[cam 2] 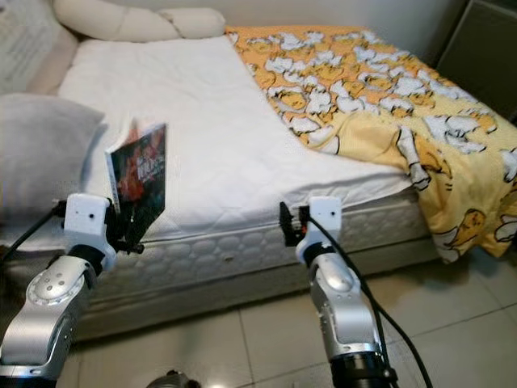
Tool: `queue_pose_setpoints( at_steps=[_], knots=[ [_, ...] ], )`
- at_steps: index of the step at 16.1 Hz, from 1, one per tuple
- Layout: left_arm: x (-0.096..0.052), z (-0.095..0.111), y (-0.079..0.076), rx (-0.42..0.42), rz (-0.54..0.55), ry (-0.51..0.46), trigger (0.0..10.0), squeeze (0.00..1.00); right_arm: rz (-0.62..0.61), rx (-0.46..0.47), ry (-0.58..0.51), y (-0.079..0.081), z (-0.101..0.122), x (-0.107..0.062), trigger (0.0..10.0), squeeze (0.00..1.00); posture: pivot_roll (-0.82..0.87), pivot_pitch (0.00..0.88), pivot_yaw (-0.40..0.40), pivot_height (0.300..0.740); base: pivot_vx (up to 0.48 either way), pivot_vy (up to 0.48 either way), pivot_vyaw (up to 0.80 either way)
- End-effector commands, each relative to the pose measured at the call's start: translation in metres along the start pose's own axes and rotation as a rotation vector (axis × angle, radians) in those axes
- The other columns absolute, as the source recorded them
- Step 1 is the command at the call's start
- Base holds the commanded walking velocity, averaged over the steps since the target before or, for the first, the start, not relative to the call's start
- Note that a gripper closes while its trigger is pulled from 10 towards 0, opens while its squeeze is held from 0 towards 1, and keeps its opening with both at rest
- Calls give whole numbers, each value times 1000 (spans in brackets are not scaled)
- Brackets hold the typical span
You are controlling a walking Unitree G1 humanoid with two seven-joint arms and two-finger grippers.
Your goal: Clean up the room
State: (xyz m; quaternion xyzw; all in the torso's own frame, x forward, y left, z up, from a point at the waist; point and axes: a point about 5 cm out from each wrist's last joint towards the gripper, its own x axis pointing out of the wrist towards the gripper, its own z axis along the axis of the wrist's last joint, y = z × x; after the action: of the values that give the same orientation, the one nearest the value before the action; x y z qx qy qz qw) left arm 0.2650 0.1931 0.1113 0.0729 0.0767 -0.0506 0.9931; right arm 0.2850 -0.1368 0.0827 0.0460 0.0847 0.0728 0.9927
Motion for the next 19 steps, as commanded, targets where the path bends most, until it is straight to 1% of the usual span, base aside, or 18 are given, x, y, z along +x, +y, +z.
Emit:
queue_pose_setpoints(
  at_steps=[1,5,7,9,14,15,19],
  knots=[
    [5,13,-4,16,-12,-54,10000,0,-14,6,-10,-5,4,1,10000,0,47,0,-16,740,0,0,0],
    [4,13,-3,16,-6,-58,10000,0,2,18,-4,-2,3,0,10000,0,51,0,-19,740,0,0,0],
    [5,13,-2,15,-2,-60,10000,0,46,-1,4,3,3,1,10000,0,54,0,-18,740,0,0,0],
    [5,14,-1,12,-1,-62,10000,0,59,-5,3,7,4,2,10000,0,54,0,-16,740,0,0,666],
    [6,16,-1,8,-7,-65,10000,0,56,-2,8,6,2,2,10000,0,54,0,-15,740,0,0,736],
    [6,16,-1,8,-8,-66,10000,0,57,-2,9,6,2,2,10000,0,54,0,-16,740,0,0,444],
    [8,17,-3,0,-15,-68,10000,0,45,8,3,3,5,3,10000,0,53,0,-21,740,258,0,0]
  ],
)
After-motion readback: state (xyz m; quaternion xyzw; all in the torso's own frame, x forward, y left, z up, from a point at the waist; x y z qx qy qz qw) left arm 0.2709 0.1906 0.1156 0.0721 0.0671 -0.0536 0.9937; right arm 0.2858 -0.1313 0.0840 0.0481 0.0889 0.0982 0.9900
